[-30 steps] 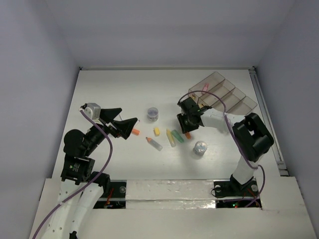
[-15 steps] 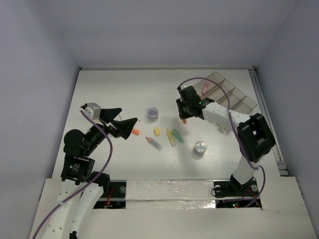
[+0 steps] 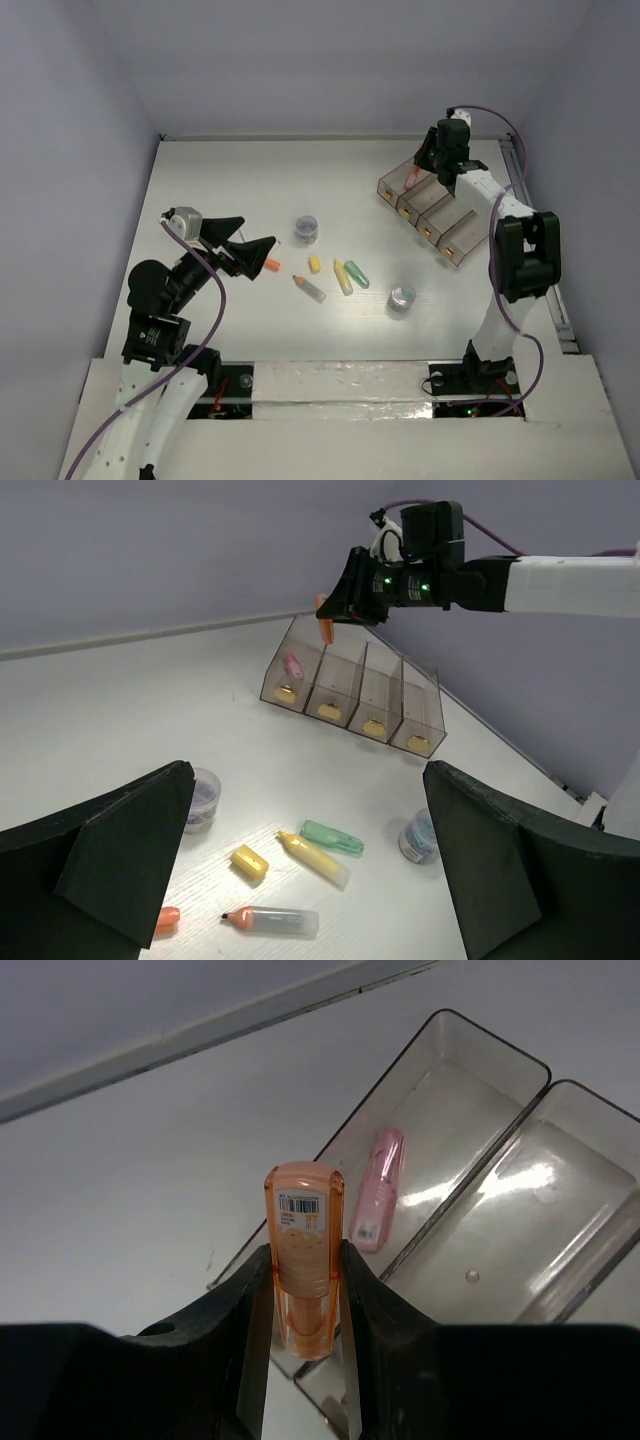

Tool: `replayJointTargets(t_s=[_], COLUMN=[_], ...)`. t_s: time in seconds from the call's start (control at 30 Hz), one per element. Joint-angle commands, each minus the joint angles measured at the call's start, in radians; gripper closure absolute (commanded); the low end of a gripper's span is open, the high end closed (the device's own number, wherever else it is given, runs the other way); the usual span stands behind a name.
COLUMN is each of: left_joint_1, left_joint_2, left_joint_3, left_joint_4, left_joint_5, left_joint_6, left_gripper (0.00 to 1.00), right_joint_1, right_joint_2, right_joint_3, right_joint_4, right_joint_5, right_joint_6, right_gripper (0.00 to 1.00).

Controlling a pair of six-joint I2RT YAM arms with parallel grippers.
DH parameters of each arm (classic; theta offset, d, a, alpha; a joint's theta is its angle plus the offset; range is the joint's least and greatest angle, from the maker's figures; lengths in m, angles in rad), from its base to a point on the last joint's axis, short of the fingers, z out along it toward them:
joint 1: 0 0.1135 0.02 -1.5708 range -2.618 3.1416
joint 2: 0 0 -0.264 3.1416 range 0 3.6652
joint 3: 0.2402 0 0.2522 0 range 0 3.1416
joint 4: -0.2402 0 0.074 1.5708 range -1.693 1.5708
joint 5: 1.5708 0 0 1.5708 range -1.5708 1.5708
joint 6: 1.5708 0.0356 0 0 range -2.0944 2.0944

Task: Sort the stationery into containers
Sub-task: Place the stationery in the storage box, then pick up the stationery from the center of the board.

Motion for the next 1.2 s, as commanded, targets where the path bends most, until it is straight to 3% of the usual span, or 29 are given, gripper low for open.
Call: replayJointTargets(t_s=[0.0,0.33,0.43,0.57,0.8,0.93,1.17], left_joint_1=[-0.003,-0.003,-0.003,-0.003,-0.003,-0.003,-0.003], left_joint_2=[-0.011,-0.003,-0.003,-0.002,-0.005,-0.006,-0.011], left_joint_3=[0.013,0.014,0.014,0.011,0.013,0.013,0.013], left_joint_4=[0.032,0.032,0.034,0.034,0.034,0.035,0.037], left_joint_5=[-0.002,-0.002,-0.002,-0.002,-0.003,-0.002,0.000], left_joint_6=[0.007,0.009,0.007,0.007,0.007,0.007,0.007], left_gripper=[0.01,0.01,0.01,0.01,0.01,0.01,0.01], right_joint_1=[-0.031,-0.090,-0.091,-0.091,-0.091,-0.091,0.121], right_joint_2=[0.098,0.182,0.173,0.161,0.120,0.002,-0.225], right_joint_3=[0.103,0.126,0.097,0.092,0.074,-0.010,-0.219], right_joint_4=[0.041,0.055,0.067,0.062,0.048,0.073,0.006], right_joint_5=[-0.050,-0.070,-0.050,-0.051,-0.062,-0.207,-0.298], right_joint_6=[0.076,0.159,0.168,0.161,0.138,0.110,0.000], right_gripper=[0.82,0.73,0.66,0.45,0.44,0.54,0.58])
